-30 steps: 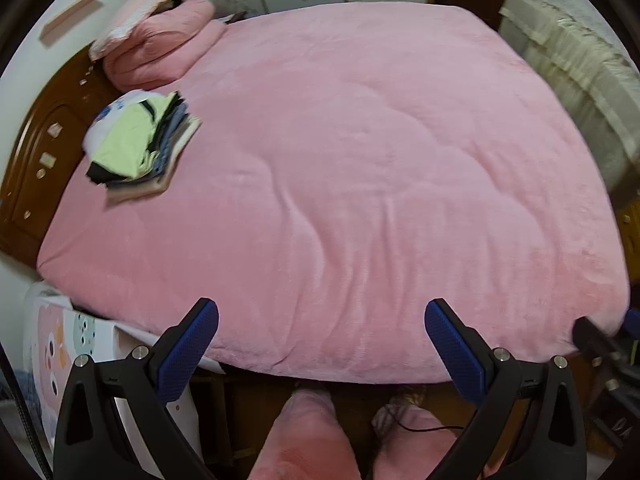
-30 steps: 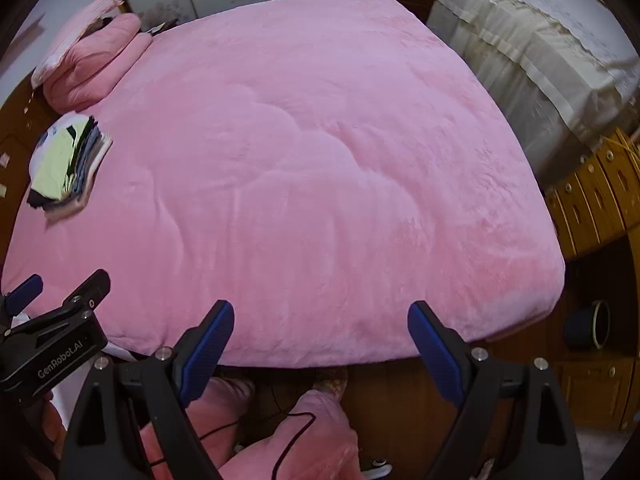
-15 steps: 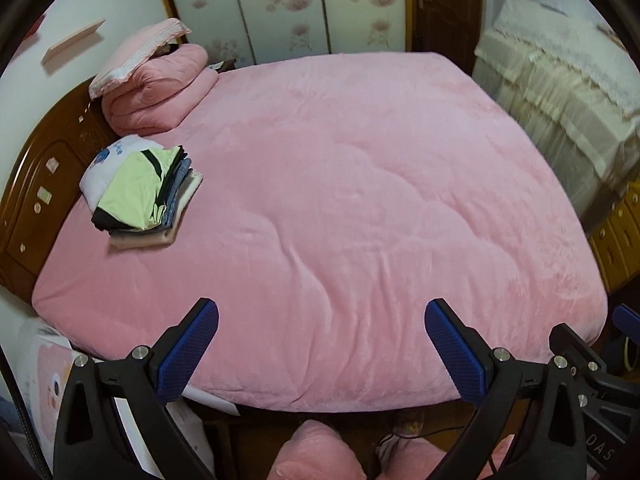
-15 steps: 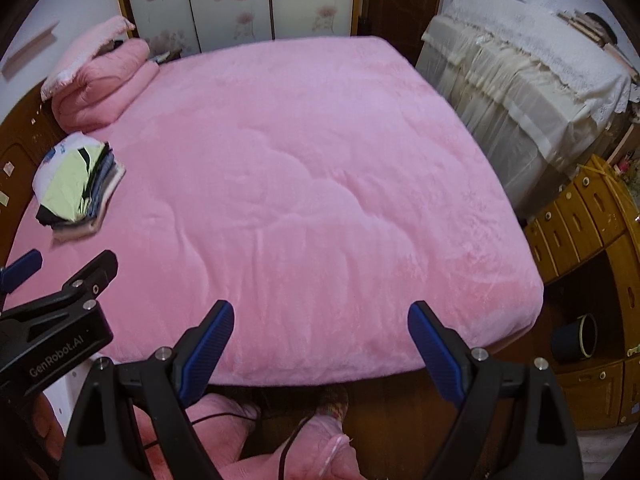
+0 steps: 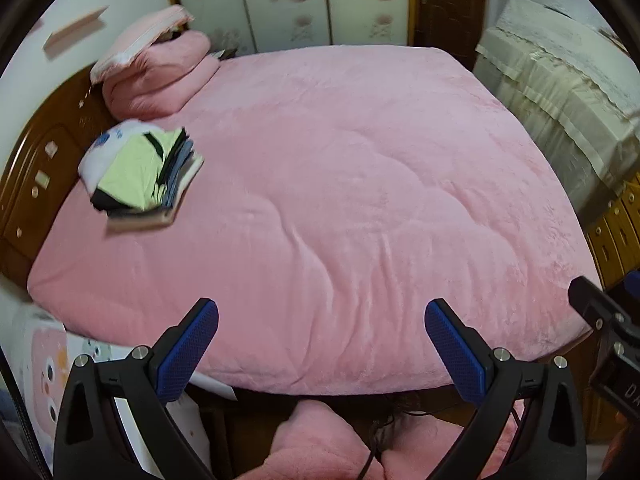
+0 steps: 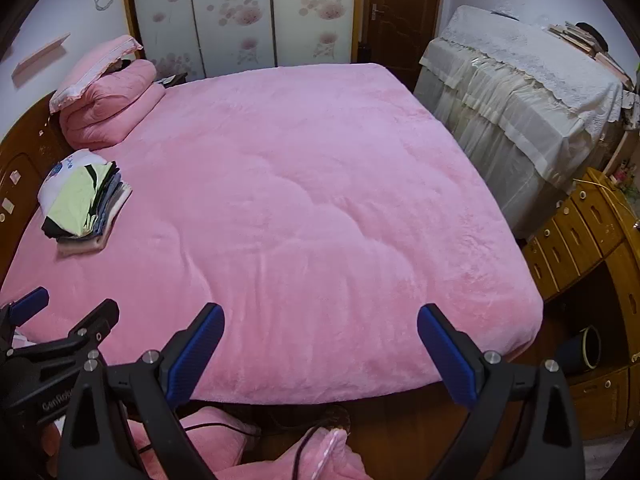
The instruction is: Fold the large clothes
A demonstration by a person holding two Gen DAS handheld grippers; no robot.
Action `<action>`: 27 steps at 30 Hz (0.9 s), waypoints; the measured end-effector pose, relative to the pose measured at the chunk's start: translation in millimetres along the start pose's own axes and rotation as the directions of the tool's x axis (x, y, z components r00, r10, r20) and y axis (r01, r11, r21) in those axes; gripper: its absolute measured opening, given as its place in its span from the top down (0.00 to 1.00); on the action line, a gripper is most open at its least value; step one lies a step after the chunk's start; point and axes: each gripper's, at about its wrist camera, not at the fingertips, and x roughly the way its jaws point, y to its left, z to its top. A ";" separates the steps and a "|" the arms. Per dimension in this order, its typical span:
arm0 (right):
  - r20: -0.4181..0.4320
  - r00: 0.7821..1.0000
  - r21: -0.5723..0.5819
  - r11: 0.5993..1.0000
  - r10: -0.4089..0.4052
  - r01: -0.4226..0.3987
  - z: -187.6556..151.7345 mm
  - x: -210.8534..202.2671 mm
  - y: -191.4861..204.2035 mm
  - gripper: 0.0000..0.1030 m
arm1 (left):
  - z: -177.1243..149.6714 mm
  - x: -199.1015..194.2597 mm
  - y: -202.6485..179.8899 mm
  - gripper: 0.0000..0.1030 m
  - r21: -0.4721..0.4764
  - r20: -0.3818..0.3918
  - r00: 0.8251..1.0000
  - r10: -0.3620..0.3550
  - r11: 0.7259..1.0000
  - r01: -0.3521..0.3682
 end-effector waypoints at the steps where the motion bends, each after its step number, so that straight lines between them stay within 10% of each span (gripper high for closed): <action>1: -0.004 1.000 -0.005 1.000 0.008 -0.008 -1.3 1.2 1.7 0.05 | -1.7 1.8 -0.1 0.01 -0.009 -0.005 1.000 -0.001 1.000 0.001; 27: -0.016 0.998 -0.098 0.994 0.055 -0.057 -4.1 8.7 23.1 0.00 | -11.3 -1.4 -7.8 0.01 -0.050 -0.005 1.000 0.028 0.998 -0.028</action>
